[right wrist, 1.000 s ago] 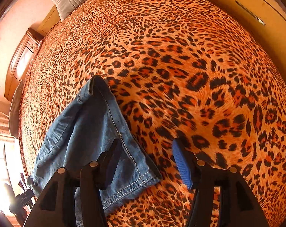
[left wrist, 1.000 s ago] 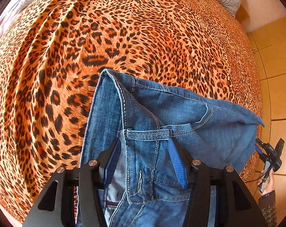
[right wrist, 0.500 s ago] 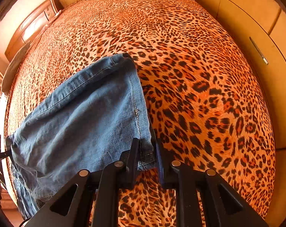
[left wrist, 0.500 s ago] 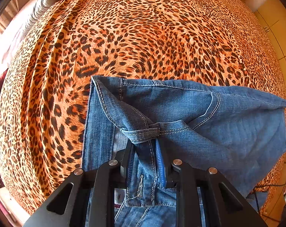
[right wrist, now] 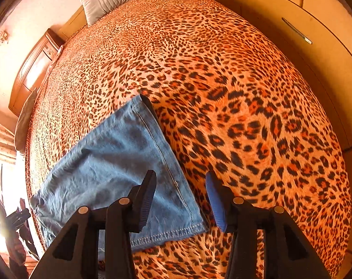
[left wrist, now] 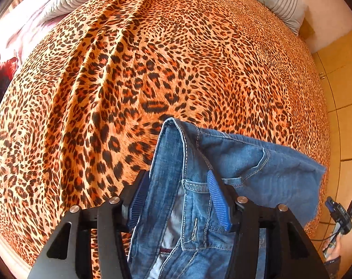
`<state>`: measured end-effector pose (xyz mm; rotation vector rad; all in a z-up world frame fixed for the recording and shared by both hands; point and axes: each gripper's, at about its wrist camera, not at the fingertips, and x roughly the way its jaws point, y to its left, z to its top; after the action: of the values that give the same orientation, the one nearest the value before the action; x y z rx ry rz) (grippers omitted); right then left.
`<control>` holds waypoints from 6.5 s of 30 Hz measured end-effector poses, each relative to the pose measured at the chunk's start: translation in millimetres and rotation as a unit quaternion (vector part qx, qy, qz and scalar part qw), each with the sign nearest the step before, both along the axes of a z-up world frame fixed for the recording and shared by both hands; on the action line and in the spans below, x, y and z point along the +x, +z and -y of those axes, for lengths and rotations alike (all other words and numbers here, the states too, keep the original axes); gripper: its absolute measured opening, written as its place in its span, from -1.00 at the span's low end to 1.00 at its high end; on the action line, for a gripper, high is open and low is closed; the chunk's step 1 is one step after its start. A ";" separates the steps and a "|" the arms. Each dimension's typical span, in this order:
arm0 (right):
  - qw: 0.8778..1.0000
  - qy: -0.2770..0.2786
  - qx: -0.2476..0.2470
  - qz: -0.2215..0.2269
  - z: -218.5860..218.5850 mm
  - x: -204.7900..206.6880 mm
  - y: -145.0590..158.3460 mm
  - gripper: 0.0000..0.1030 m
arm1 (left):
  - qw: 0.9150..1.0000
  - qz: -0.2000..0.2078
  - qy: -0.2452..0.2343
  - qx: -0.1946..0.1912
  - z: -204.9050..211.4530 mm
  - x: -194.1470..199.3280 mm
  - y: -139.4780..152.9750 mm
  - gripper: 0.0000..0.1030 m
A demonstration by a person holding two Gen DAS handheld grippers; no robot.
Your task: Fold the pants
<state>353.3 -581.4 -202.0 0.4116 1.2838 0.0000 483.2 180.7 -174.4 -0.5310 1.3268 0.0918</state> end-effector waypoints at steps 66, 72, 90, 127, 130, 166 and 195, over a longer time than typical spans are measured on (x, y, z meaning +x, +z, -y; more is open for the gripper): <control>0.998 0.049 -0.029 -0.023 -36.3 107.0 -43.5 0.25 | 0.999 -0.024 -0.019 -0.014 9.0 59.2 -35.5 0.41; 0.996 0.069 -0.035 -0.033 -53.0 119.5 -51.1 0.31 | 0.995 -0.073 -0.035 -0.052 22.5 81.6 -80.9 0.42; 0.991 0.095 -0.074 0.055 -69.2 90.5 17.4 -0.64 | 0.989 0.009 -0.096 0.109 87.2 60.6 -22.0 -0.95; 0.994 -0.083 0.001 0.071 -18.1 -292.4 26.8 -0.63 | 0.992 0.081 -0.065 0.065 100.0 -324.6 40.1 -0.93; 0.995 -0.093 -0.020 0.005 -23.5 -307.3 -15.0 -0.56 | 0.994 0.024 -0.083 0.060 98.5 -330.0 4.8 -0.92; 0.935 -0.251 0.253 0.008 -43.6 -221.5 -44.2 -0.89 | 0.998 -0.012 0.029 -0.052 88.9 -281.5 -3.7 -0.79; 0.980 -0.179 0.088 -0.003 27.6 -225.5 9.9 -0.19 | 0.997 0.021 -0.072 -0.002 42.0 -350.6 50.7 -0.40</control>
<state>127.8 -609.0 -192.0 0.7924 1.2054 -0.1924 132.6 138.8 -123.7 -0.4378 1.3198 -0.0413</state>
